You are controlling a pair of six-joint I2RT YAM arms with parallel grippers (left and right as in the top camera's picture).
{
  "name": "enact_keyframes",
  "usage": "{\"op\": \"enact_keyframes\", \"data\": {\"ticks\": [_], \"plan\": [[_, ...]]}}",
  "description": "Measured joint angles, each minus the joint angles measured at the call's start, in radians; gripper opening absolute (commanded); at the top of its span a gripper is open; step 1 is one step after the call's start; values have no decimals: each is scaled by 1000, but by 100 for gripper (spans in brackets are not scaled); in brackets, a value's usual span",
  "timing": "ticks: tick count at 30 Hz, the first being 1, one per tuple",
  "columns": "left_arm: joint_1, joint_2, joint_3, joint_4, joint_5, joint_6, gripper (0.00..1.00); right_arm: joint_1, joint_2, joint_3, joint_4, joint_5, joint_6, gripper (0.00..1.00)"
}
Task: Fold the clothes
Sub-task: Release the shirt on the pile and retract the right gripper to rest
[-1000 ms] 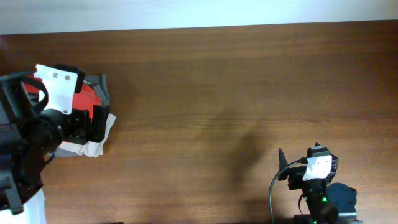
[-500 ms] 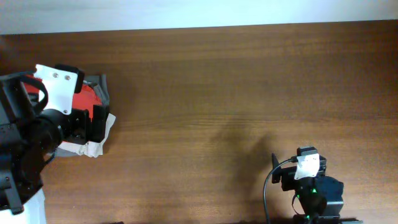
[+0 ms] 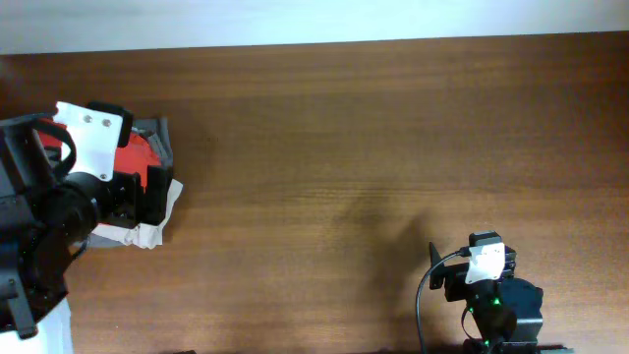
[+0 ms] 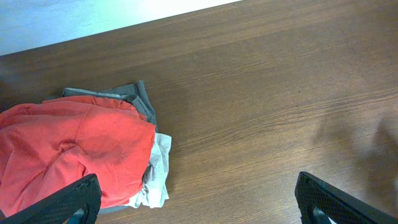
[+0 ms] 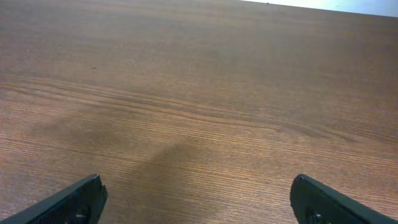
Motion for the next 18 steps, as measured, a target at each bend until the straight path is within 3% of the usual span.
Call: {"op": "enact_keyframes", "data": {"ticks": [18], "plan": [[-18,-18,-8,1,-7,0,100,0,0,0,0,0,0,99]]}}
